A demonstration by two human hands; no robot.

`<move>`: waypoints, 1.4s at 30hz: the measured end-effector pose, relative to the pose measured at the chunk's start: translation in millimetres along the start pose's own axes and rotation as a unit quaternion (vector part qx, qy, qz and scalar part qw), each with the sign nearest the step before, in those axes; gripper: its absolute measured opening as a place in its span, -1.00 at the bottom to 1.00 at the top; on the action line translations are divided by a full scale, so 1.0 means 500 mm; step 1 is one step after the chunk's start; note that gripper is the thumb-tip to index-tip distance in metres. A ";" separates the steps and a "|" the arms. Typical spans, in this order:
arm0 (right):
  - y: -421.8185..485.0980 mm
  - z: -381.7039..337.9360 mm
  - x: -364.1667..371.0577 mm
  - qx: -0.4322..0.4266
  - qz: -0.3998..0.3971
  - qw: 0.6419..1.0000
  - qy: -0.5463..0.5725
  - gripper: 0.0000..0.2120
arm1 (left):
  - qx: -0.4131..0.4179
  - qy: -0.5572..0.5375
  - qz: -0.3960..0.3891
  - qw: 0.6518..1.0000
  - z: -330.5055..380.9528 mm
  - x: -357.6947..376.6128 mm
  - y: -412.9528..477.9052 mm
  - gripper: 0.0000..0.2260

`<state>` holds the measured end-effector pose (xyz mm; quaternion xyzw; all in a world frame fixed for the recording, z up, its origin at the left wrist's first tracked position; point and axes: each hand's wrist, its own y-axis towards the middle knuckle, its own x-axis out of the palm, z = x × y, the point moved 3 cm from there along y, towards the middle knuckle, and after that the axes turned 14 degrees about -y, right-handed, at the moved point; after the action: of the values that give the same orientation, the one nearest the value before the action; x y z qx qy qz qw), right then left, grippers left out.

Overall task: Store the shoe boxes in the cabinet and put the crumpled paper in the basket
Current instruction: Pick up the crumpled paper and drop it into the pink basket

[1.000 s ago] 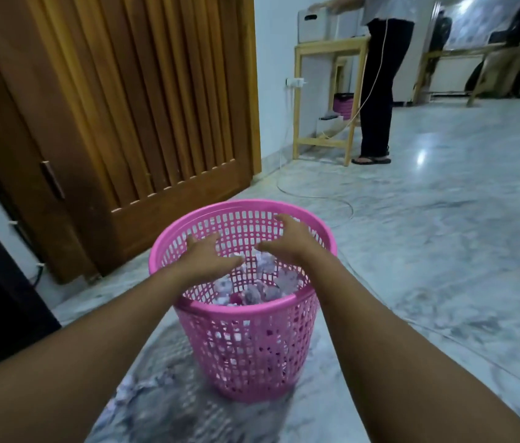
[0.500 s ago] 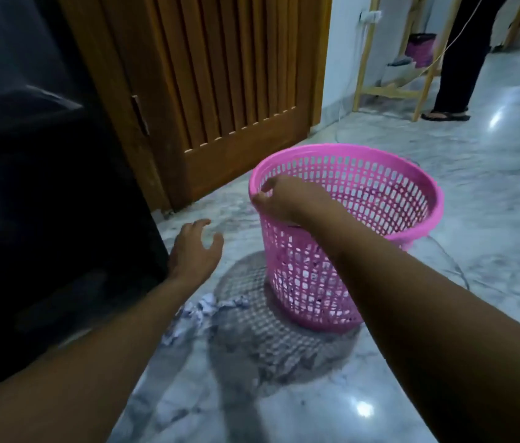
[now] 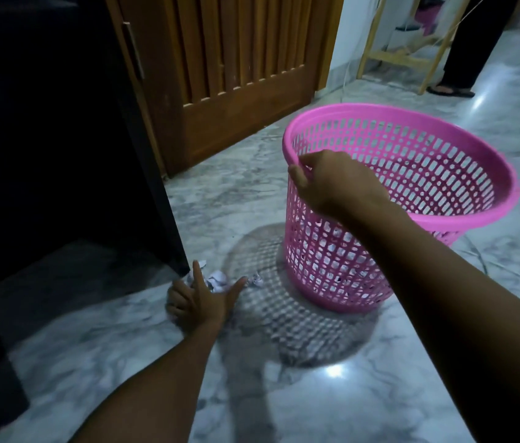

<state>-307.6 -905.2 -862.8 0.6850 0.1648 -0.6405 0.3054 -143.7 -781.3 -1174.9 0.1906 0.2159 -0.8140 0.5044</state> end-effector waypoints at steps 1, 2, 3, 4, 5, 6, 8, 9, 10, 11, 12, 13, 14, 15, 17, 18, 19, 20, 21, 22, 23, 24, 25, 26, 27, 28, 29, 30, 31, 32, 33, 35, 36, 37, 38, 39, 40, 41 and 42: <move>0.002 -0.002 0.002 0.002 0.003 1.000 -0.001 -0.64 | 0.004 0.014 0.004 1.000 0.022 -0.002 -0.013 0.14; 0.003 -0.003 0.003 0.002 0.006 1.000 -0.003 -0.64 | 0.016 0.024 0.012 1.000 0.030 0.004 -0.015 0.16; 0.004 -0.004 0.003 0.000 0.009 1.000 -0.005 -0.65 | 0.030 0.041 0.021 0.999 0.035 0.012 -0.016 0.16; 0.004 -0.004 0.004 -0.002 0.011 1.000 -0.007 -0.65 | 0.045 0.066 0.031 0.996 0.042 0.016 -0.020 0.16; 0.004 -0.003 0.004 -0.004 0.013 1.000 -0.007 -0.66 | 0.058 0.090 0.037 0.994 0.045 0.024 -0.020 0.14; 0.005 -0.002 0.005 -0.006 0.015 1.000 -0.005 -0.66 | 0.070 0.109 0.041 0.991 0.049 0.029 -0.021 0.10; 0.004 -0.002 0.007 -0.008 0.018 1.000 -0.001 -0.65 | 0.084 0.139 0.028 0.986 0.051 0.041 -0.020 -0.06; 0.004 -0.002 0.008 -0.009 0.022 1.000 0.000 -0.64 | 0.100 0.146 0.025 0.984 0.051 0.047 -0.018 -0.17; 0.003 -0.001 0.009 -0.009 0.025 1.000 -0.001 -0.64 | 0.121 0.151 0.022 0.981 0.051 0.053 -0.018 -0.29; 0.003 -0.001 0.009 -0.010 0.028 1.000 -0.003 -0.63 | 0.143 0.154 0.019 0.978 0.049 0.058 -0.017 -0.42; 0.002 0.000 0.009 -0.011 0.030 0.999 -0.004 -0.64 | 0.167 0.157 0.015 0.973 0.047 0.065 -0.017 -0.55; 0.001 -0.001 0.008 -0.012 0.031 0.999 -0.005 -0.64 | 0.190 0.162 0.014 0.968 0.047 0.067 -0.020 -0.67; 0.001 -0.001 0.007 -0.014 0.031 0.999 -0.004 -0.64 | 0.212 0.166 0.009 0.963 0.045 0.070 -0.021 -0.76; 0.000 -0.001 0.006 -0.016 0.030 0.999 -0.003 -0.64 | 0.228 0.166 0.001 0.959 0.043 0.069 -0.022 -0.82; 0.000 -0.001 0.005 -0.018 0.029 0.999 0.004 -0.64 | 0.239 0.153 -0.030 0.959 0.040 0.064 -0.020 -0.87; 0.000 -0.001 0.005 -0.019 0.028 0.999 0.008 -0.64 | 0.245 0.152 -0.050 0.956 0.039 0.060 -0.019 -0.86; -0.001 -0.001 0.005 -0.019 0.027 0.999 0.012 -0.64 | 0.258 0.155 -0.066 0.951 0.040 0.055 -0.019 -0.86; -0.001 -0.001 0.006 -0.020 0.025 0.999 0.015 -0.63 | 0.270 0.152 -0.074 0.948 0.041 0.050 -0.018 -0.87; -0.001 -0.001 0.006 -0.020 0.023 0.999 0.018 -0.63 | 0.274 0.137 -0.079 0.949 0.043 0.046 -0.016 -0.90; -0.001 -0.001 0.006 -0.020 0.022 0.999 0.021 -0.63 | 0.268 0.107 -0.080 0.954 0.047 0.042 -0.015 -0.93; -0.001 -0.001 0.006 -0.021 0.022 0.999 0.022 -0.63 | 0.258 0.069 -0.075 0.961 0.056 0.039 -0.016 -0.90; -0.001 0.000 0.007 -0.022 0.022 0.999 0.021 -0.62 | 0.255 0.037 -0.064 0.964 0.066 0.037 -0.018 -0.86; -0.002 0.001 0.007 -0.023 0.022 0.999 0.019 -0.62 | 0.263 0.019 -0.051 0.963 0.079 0.039 -0.019 -0.85; -0.001 0.002 0.009 -0.023 0.023 0.999 0.018 -0.62 | 0.280 0.015 -0.049 0.958 0.094 0.044 -0.020 -0.86; -0.001 0.002 0.009 -0.024 0.025 0.999 0.016 -0.62 | 0.301 0.021 -0.055 0.952 0.112 0.054 -0.020 -0.88; -0.001 0.002 0.010 -0.023 0.026 0.999 0.015 -0.62 | 0.316 0.030 -0.070 0.946 0.128 0.066 -0.019 -0.88; -0.001 0.001 0.010 -0.023 0.027 0.999 0.015 -0.62 | 0.340 0.040 -0.098 0.934 0.146 0.081 -0.021 -0.87; -0.001 0.001 0.010 -0.021 0.025 0.999 0.016 -0.61 | 0.371 0.060 -0.121 0.919 0.155 0.097 -0.023 -0.87; -0.001 0.001 0.010 -0.020 0.024 0.999 0.016 -0.61 | 0.404 0.087 -0.141 0.899 0.156 0.118 -0.023 -0.85; 0.000 0.001 0.011 -0.019 0.023 0.999 0.016 -0.61 | 0.424 0.113 -0.155 0.885 0.148 0.138 -0.023 -0.82; 0.000 0.002 0.010 -0.019 0.022 0.999 0.016 -0.61 | 0.433 0.133 -0.164 0.876 0.134 0.155 -0.020 -0.77; 0.001 0.002 0.010 -0.020 0.021 0.999 0.016 -0.61 | 0.462 0.136 -0.174 0.859 0.107 0.176 -0.020 -0.66; 0.002 0.003 0.012 -0.020 0.020 0.999 0.016 -0.61 | 0.480 0.122 -0.169 0.852 0.098 0.179 -0.023 -0.63; 0.003 0.003 0.013 -0.021 0.019 0.999 0.018 -0.62 | 0.498 0.108 -0.149 0.847 0.095 0.178 -0.027 -0.59; 0.004 0.003 0.014 -0.021 0.020 0.999 0.019 -0.62 | 0.514 0.081 -0.133 0.844 0.089 0.176 -0.029 -0.55; 0.005 0.003 0.014 -0.022 0.020 0.999 0.021 -0.62 | 0.515 0.067 -0.129 0.845 0.100 0.170 -0.035 -0.54; 0.006 0.002 0.015 -0.023 0.021 0.999 0.019 -0.62 | 0.501 0.059 -0.146 0.851 0.110 0.164 -0.037 -0.60; 0.007 0.002 0.014 -0.023 0.022 0.999 0.015 -0.63 | 0.466 0.071 -0.174 0.865 0.123 0.160 -0.037 -0.70; 0.008 0.002 0.014 -0.023 0.022 0.999 0.011 -0.64 | 0.411 0.083 -0.191 0.887 0.135 0.151 -0.039 -0.76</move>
<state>-305.3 -910.0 -868.9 0.6880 0.1675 -0.6222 0.3338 -199.1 -865.9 -1155.4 0.4028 -0.0647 -0.8918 0.1958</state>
